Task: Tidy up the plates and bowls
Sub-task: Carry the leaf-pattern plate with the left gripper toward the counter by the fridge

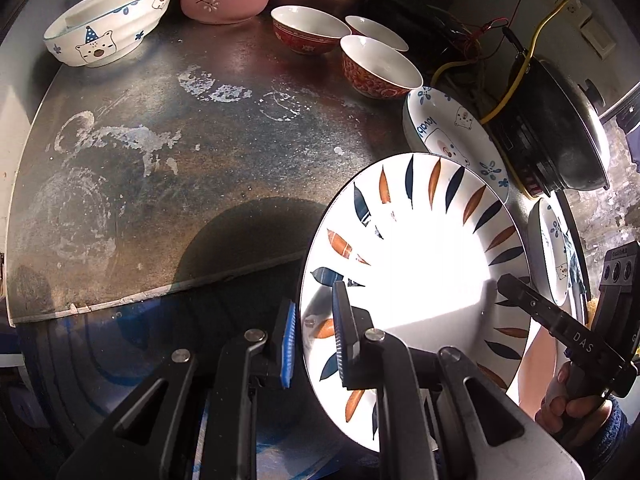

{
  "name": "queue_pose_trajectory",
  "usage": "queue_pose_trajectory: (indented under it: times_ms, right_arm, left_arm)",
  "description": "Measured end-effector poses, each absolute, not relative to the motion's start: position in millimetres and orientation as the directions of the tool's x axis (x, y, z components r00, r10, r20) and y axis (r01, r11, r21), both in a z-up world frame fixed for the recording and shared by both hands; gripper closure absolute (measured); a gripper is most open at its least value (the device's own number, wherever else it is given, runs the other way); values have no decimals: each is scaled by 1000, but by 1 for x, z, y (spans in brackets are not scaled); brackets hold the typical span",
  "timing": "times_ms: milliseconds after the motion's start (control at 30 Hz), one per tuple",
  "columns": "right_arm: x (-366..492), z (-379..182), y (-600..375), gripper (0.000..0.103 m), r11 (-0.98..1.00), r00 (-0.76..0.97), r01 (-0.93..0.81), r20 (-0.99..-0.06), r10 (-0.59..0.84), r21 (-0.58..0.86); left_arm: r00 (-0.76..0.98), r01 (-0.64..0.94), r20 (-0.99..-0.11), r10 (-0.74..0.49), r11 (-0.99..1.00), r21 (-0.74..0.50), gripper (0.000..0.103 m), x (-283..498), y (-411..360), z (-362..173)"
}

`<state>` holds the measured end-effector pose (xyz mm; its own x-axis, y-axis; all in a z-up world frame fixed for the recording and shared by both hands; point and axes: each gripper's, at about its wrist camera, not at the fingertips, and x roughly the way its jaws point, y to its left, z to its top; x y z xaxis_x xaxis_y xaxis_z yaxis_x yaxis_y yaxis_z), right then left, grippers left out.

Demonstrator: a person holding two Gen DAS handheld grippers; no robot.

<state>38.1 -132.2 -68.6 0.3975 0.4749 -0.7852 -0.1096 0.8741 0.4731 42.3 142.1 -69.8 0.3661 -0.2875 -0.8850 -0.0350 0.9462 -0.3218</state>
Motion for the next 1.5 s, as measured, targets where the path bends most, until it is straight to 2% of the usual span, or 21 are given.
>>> queue_pose_trajectory:
  times_ms: [900, 1133, 1500]
  right_arm:
    - [78, -83, 98, 91, 772, 170, -441, -802, 573, 458]
    - [90, -94, 145, 91, 753, 133, -483, -812, 568, 447]
    - [106, -104, 181, 91, 748, 116, -513, -829, 547, 421]
  left_arm:
    - [450, -434, -888, -96, 846, -312, 88, -29, 360, -90]
    - [449, -499, -893, -34, 819, -283, 88, -30, 392, -97]
    - [432, -538, -902, -15, 798, -271, 88, -32, 404, -107]
